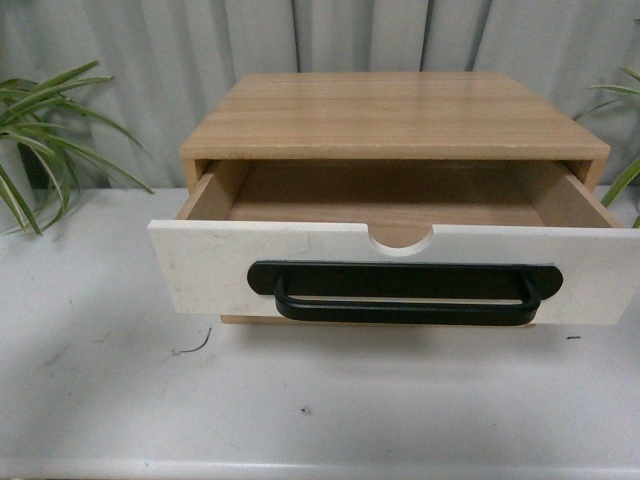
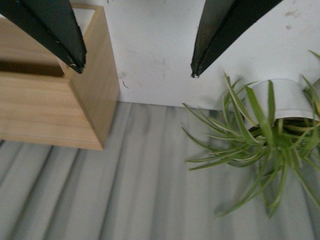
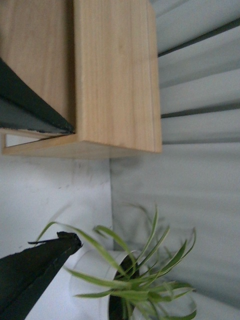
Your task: Pull drawer
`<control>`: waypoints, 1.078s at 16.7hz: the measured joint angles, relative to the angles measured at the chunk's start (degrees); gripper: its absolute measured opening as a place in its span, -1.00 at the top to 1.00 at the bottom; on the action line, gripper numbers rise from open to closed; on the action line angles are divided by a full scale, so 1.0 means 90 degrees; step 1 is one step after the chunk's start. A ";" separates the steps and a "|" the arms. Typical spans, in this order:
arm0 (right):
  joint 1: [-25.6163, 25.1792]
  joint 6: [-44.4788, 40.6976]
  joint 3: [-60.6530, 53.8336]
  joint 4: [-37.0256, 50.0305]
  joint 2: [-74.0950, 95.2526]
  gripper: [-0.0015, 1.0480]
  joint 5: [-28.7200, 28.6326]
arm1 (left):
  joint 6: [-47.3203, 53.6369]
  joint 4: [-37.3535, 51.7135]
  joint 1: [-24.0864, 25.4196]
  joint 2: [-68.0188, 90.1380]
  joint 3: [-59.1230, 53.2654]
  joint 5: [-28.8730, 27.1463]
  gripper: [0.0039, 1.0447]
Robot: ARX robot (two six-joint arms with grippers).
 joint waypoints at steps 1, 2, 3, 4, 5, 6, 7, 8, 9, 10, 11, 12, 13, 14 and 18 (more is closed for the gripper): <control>0.0010 -0.0070 -0.0347 -0.0391 -0.0585 -0.02 0.0080 | 0.0209 0.0019 -0.0136 -0.0202 -0.0257 -0.0073 -0.01; -0.0010 -0.0121 -0.0622 -0.0896 -0.1331 0.22 0.0112 | 0.0311 0.0015 -0.0221 -0.0362 -0.0476 -0.0228 0.24; -0.0024 -0.0158 -0.0903 -0.1158 -0.2057 0.46 0.0112 | 0.0362 -0.0027 -0.0333 -0.0583 -0.0675 -0.0304 0.48; -0.0024 -0.0163 -0.1088 -0.1129 -0.2477 0.71 0.0109 | 0.0369 -0.0058 -0.0432 -0.0809 -0.0826 -0.0406 0.72; -0.0024 -0.0165 -0.1231 -0.1117 -0.2662 0.95 0.0112 | 0.0369 -0.0104 -0.0522 -0.1030 -0.0959 -0.0491 0.96; -0.0024 -0.0187 -0.1462 -0.1207 -0.2805 0.96 0.0114 | 0.0381 -0.0226 -0.0988 -0.1253 -0.1105 -0.0996 0.97; -0.0024 -0.0189 -0.1634 -0.1270 -0.2948 0.96 0.0117 | 0.0396 -0.0296 -0.1141 -0.1421 -0.1209 -0.0993 0.97; -0.0024 -0.0189 -0.1719 -0.1307 -0.3181 0.96 0.0119 | 0.0393 -0.0401 -0.1115 -0.1593 -0.1292 -0.1088 0.97; -0.0024 -0.0189 -0.1783 -0.1370 -0.3381 0.96 0.0119 | 0.0393 -0.0495 -0.1073 -0.1797 -0.1389 -0.1086 0.97; -0.0024 -0.0189 -0.1887 -0.1491 -0.3577 0.96 0.0117 | 0.0393 -0.0614 -0.1086 -0.1989 -0.1452 -0.1083 0.97; -0.0024 -0.0187 -0.1994 -0.1608 -0.3752 0.96 0.0119 | 0.0393 -0.0743 -0.1095 -0.2171 -0.1518 -0.1086 0.97; -0.0024 -0.0189 -0.2023 -0.1630 -0.3798 0.96 0.0119 | 0.0393 -0.0775 -0.1095 -0.2222 -0.1535 -0.1086 0.97; -0.0024 -0.0189 -0.2035 -0.1639 -0.3825 0.96 0.0119 | 0.0393 -0.0789 -0.1095 -0.2244 -0.1545 -0.1086 0.97; -0.0024 -0.0189 -0.2059 -0.1681 -0.3874 0.96 0.0119 | 0.0393 -0.0823 -0.1095 -0.2293 -0.1559 -0.1083 0.97; -0.0024 -0.0189 -0.2198 -0.2050 -0.4439 0.96 0.0119 | 0.0393 -0.0852 -0.1095 -0.2756 -0.1785 -0.1086 0.97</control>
